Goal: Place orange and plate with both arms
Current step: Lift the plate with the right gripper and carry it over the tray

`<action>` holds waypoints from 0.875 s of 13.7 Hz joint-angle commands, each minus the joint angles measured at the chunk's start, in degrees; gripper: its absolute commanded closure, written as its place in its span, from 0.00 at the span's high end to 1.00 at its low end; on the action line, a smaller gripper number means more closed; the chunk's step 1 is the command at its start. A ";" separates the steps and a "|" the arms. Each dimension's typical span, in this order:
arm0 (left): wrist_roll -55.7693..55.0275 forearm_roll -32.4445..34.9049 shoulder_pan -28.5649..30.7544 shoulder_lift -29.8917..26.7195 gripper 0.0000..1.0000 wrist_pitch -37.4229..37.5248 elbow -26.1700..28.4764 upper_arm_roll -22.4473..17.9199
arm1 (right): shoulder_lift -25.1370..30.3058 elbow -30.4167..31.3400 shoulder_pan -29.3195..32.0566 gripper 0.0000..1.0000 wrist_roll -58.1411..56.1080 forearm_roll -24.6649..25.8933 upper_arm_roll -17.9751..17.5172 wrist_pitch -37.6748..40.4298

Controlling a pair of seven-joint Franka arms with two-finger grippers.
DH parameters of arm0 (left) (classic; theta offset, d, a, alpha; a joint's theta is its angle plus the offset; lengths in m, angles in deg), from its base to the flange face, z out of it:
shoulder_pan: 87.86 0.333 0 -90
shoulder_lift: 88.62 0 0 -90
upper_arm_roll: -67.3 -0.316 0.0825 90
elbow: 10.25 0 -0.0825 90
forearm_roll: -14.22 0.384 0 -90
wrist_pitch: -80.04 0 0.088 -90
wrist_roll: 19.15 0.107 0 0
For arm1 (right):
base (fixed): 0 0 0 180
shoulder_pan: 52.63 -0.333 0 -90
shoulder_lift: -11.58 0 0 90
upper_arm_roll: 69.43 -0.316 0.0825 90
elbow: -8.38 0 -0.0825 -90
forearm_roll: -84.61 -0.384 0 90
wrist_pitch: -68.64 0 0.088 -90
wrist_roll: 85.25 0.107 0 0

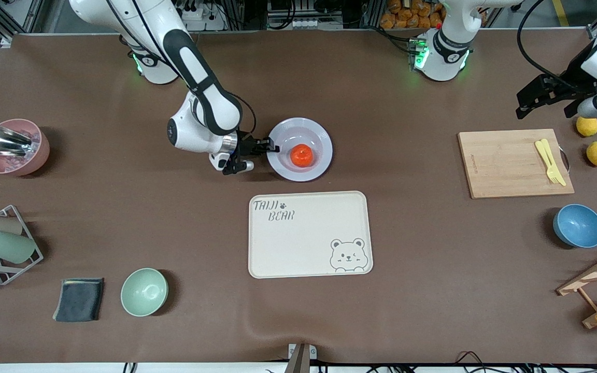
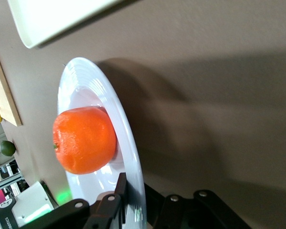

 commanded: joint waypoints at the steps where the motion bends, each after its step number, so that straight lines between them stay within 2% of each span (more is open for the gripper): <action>1: 0.54 1.51 -0.53 -0.25 1.00 0.38 -0.21 -0.30 | 3.33 0.93 0.18 0.00 -1.04 -1.40 0.32 -0.57; 7: -0.16 1.51 -0.53 -0.95 1.00 2.66 0.41 -0.04 | 5.97 1.37 0.53 0.00 -0.69 -1.75 0.32 -2.42; 10: 0.01 1.77 -0.27 -1.13 1.00 3.36 0.58 0.23 | 6.68 1.46 0.71 0.00 -0.78 -7.01 0.32 -2.42; 12: 0.01 4.48 -0.36 -1.39 1.00 3.98 0.76 0.58 | 7.03 1.46 0.79 0.00 -0.78 -7.64 0.32 -2.42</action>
